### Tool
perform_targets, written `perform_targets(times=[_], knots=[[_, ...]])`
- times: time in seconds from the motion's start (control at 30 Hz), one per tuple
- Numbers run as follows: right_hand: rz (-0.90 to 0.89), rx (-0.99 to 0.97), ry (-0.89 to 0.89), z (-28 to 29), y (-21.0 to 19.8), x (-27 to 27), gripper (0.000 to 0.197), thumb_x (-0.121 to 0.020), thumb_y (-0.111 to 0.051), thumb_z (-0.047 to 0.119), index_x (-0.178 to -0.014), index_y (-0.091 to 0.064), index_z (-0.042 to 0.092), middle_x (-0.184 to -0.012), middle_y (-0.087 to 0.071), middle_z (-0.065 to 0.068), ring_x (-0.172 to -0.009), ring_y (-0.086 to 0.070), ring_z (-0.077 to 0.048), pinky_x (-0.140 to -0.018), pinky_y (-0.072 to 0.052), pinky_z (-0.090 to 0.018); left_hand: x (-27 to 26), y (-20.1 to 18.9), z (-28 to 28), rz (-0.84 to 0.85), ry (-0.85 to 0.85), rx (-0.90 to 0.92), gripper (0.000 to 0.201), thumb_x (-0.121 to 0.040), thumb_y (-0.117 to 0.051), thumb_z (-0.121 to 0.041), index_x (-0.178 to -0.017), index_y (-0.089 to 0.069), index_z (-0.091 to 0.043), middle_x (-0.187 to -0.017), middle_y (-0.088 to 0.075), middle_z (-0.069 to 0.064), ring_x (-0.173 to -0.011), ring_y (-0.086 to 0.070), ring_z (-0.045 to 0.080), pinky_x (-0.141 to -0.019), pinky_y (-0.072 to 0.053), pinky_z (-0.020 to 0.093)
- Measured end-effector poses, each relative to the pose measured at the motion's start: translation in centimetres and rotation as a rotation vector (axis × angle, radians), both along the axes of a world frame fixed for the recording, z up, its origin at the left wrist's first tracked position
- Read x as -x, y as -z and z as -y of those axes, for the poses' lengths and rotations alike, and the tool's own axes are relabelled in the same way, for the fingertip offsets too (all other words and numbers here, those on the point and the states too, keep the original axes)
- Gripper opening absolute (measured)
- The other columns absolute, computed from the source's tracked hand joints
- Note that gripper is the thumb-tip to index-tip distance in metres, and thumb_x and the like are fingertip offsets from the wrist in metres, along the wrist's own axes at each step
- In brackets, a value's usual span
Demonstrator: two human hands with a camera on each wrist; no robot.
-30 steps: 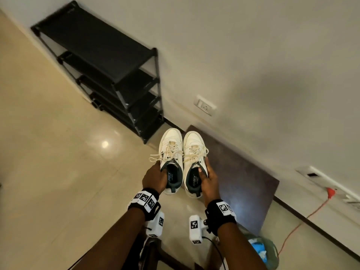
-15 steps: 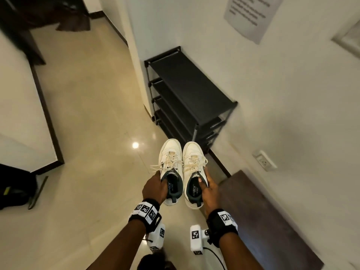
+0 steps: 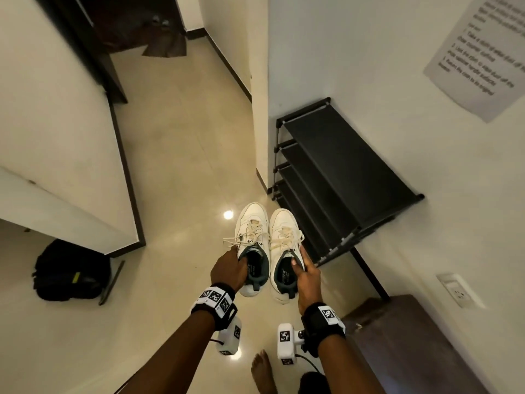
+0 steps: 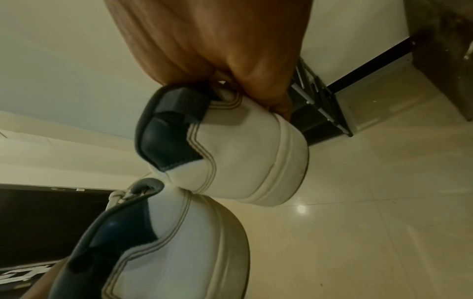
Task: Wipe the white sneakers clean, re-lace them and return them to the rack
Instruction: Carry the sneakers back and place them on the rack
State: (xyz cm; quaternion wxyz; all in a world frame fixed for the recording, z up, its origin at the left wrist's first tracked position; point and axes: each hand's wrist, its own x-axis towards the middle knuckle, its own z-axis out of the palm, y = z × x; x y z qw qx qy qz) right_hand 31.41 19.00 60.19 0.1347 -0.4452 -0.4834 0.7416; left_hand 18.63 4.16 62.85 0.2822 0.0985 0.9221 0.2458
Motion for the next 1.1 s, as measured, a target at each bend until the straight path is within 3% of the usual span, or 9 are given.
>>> perform_targets(times=[0.2, 0.33, 0.4, 0.5, 0.63, 0.73, 0.9, 1.0, 1.1], knots=[[0.015, 0.062, 0.063, -2.0, -0.1, 5.4, 0.052, -0.096, -0.056, -0.003, -0.145, -0.053, 0.016, -0.131, -0.066, -0.011, -0.112, -0.067, -0.024, -0.102, -0.052, -0.041, 5.1, -1.2, -2.4, 0.030, -0.010, -0.022, 0.045, -0.088, -0.040, -0.040, -0.116, -0.061, -0.012, -0.114, -0.069, 0.014, -0.103, -0.063, 0.036, -0.082, -0.046, 0.035], [0.034, 0.083, 0.118, -4.1, 0.5, 8.3, 0.056, -0.094, -0.052, -0.010, -0.145, -0.052, 0.013, -0.128, -0.065, -0.009, -0.108, -0.066, -0.023, -0.084, -0.057, -0.023, 9.0, -0.8, -5.7, 0.031, 0.030, 0.030, 0.029, -0.095, -0.047, -0.031, -0.110, -0.062, -0.011, -0.110, -0.069, 0.015, -0.099, -0.063, 0.036, -0.082, -0.048, 0.037], [0.042, 0.073, 0.119, -5.5, 0.7, 9.6, 0.059, -0.093, -0.051, -0.012, -0.147, -0.050, 0.013, -0.129, -0.064, -0.007, -0.106, -0.064, -0.020, -0.078, -0.053, -0.016, 10.7, -0.3, -7.5, 0.036, 0.068, 0.050, 0.036, -0.090, -0.043, -0.037, -0.109, -0.061, -0.011, -0.109, -0.069, 0.014, -0.098, -0.062, 0.036, -0.082, -0.048, 0.037], [0.087, 0.106, 0.155, -7.2, 1.7, 11.2, 0.061, -0.093, -0.050, -0.013, -0.148, -0.048, 0.014, -0.131, -0.062, -0.004, -0.113, -0.061, -0.022, -0.092, -0.050, -0.027, 12.8, 0.2, -10.0, 0.051, 0.132, 0.093, 0.051, -0.080, -0.036, -0.042, -0.110, -0.061, -0.010, -0.111, -0.069, 0.015, -0.100, -0.062, 0.036, -0.081, -0.048, 0.037], [0.112, 0.151, 0.239, -9.6, 3.5, 12.6, 0.071, -0.085, -0.047, -0.017, -0.146, -0.052, 0.019, -0.136, -0.063, -0.007, -0.119, -0.062, -0.028, -0.104, -0.050, -0.043, 15.3, 1.4, -13.8, 0.058, 0.219, 0.111, 0.045, -0.090, -0.041, -0.041, -0.114, -0.062, -0.009, -0.112, -0.069, 0.016, -0.100, -0.062, 0.036, -0.080, -0.047, 0.036], [0.128, 0.176, 0.322, -11.4, 4.6, 13.6, 0.074, -0.080, -0.045, -0.018, -0.144, -0.055, 0.018, -0.134, -0.064, -0.009, -0.118, -0.063, -0.029, -0.100, -0.052, -0.041, 16.8, 2.6, -16.1, 0.059, 0.281, 0.114, 0.034, -0.095, -0.049, -0.035, -0.113, -0.063, -0.010, -0.111, -0.069, 0.016, -0.098, -0.062, 0.036, -0.075, -0.044, 0.033], [0.127, 0.231, 0.512, -13.8, 6.1, 14.6, 0.072, -0.082, -0.044, -0.020, -0.143, -0.055, 0.017, -0.129, -0.065, -0.006, -0.110, -0.065, -0.022, -0.085, -0.053, -0.027, 18.6, 5.1, -20.4, 0.083, 0.413, 0.084, 0.061, -0.079, -0.035, -0.049, -0.120, -0.061, -0.013, -0.110, -0.070, 0.015, -0.097, -0.062, 0.035, -0.074, -0.045, 0.035], [0.138, 0.243, 0.627, -14.6, 8.3, 15.2, 0.071, -0.083, -0.044, -0.020, -0.143, -0.055, 0.016, -0.132, -0.065, -0.007, -0.109, -0.065, -0.020, -0.093, -0.053, -0.033, 19.6, 7.5, -22.3, 0.076, 0.493, 0.057, 0.075, -0.080, -0.035, -0.053, -0.144, -0.051, -0.017, -0.116, -0.070, 0.015, -0.103, -0.063, 0.036, -0.077, -0.045, 0.036], [0.153, 0.224, 0.711, -15.1, 10.0, 15.9, 0.072, -0.082, -0.046, -0.019, -0.142, -0.056, 0.020, -0.139, -0.061, -0.003, -0.124, -0.060, -0.023, -0.108, -0.048, -0.044, 20.7, 9.7, -24.1, 0.077, 0.551, -0.008, 0.084, -0.079, -0.033, -0.060, -0.152, -0.045, -0.019, -0.120, -0.070, 0.014, -0.107, -0.063, 0.036, -0.080, -0.045, 0.034]])
